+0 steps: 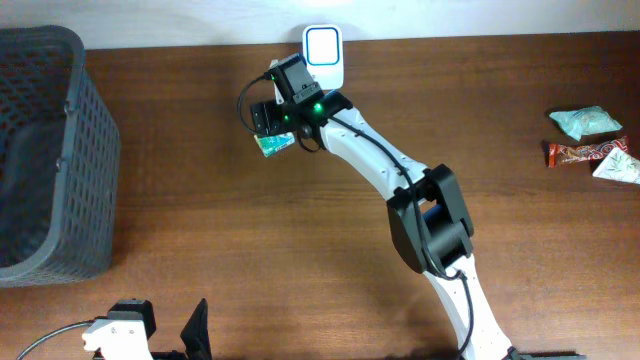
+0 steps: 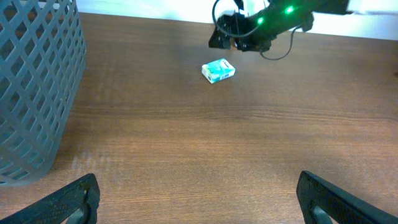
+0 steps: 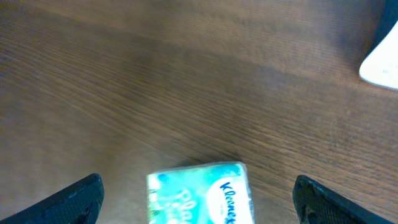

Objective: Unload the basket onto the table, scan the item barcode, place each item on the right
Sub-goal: 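Lift the tissue pack toward the scanner window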

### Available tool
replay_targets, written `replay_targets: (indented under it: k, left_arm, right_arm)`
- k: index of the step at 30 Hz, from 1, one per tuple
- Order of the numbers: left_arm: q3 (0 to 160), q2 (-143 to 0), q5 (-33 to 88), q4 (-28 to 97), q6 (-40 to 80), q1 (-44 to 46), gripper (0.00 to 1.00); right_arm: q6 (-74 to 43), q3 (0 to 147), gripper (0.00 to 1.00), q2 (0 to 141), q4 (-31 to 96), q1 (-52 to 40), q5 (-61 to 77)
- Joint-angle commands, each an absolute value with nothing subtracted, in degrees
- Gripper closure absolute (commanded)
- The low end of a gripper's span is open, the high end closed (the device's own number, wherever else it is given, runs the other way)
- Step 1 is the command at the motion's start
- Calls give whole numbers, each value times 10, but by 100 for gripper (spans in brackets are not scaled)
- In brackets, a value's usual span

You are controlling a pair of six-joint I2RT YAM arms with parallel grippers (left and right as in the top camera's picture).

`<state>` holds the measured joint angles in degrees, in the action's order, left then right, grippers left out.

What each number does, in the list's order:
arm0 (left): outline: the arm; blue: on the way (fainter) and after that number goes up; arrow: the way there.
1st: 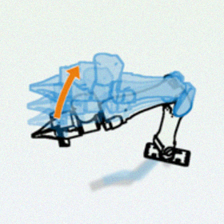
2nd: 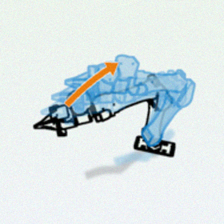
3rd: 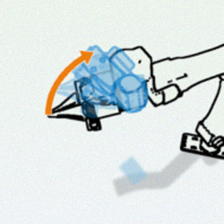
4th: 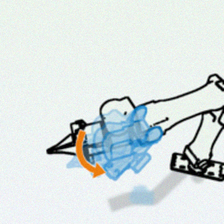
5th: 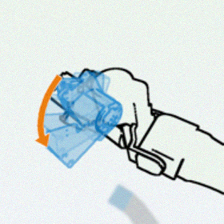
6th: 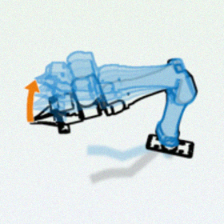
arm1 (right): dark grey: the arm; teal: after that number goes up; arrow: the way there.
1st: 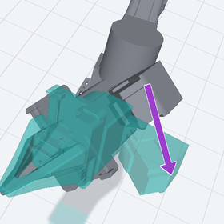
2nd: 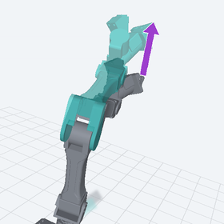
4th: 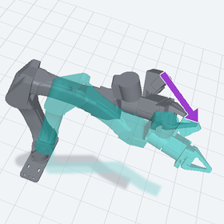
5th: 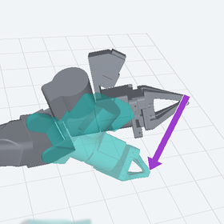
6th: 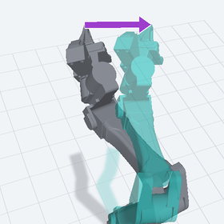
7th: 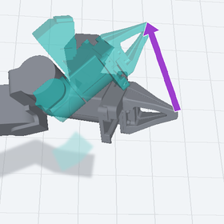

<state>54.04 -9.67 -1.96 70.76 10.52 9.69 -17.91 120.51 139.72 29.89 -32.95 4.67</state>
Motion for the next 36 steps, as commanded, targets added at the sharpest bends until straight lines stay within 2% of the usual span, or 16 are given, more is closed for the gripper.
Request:
replay_targets:
  k: [1, 2, 6, 7, 8, 15, 20, 22, 24, 26, 27, 36]
  left_arm:
    - [539, -93, -24, 707, 107, 96, 1]
    - [539, -93, -24, 707, 107, 96, 1]
    - [539, -93, -24, 707, 107, 96, 1]
    - [539, -93, -24, 707, 107, 96, 1]
    - [539, -93, -24, 707, 107, 96, 1]
    - [539, -93, -24, 707, 107, 96, 1]
    - [539, -93, -24, 707, 107, 96, 1]
    - [539, -93, -24, 707, 107, 96, 1]
    - [539, -93, -24, 707, 107, 96, 1]
    - [539, -93, -24, 707, 107, 96, 1]
    - [539, -93, -24, 707, 107, 96, 1]
    - [539, -93, -24, 707, 107, 96, 1]
  right_arm:
    - [-178, 1204, 5, 1426, 297, -326, 19]
    - [-178, 1204, 6, 1431, 298, -326, 20]
    - [-177, 1202, 29, 1438, 306, -327, 86]
    - [-174, 1202, 40, 1438, 306, -327, 112]
    - [-165, 1202, 45, 1438, 306, -328, 142]
    - [-163, 1202, 52, 1438, 403, -330, 174]
    - [-163, 1207, 74, 1412, 528, -330, 177]
    - [-163, 1215, 74, 1393, 560, -330, 176]
    - [-162, 1224, 68, 1368, 562, -330, 173]
    - [-136, 1230, 48, 1351, 530, -328, 171]
    - [-118, 1230, 44, 1346, 482, -326, 161]
    - [-118, 1230, 63, 1392, 277, -327, 113]
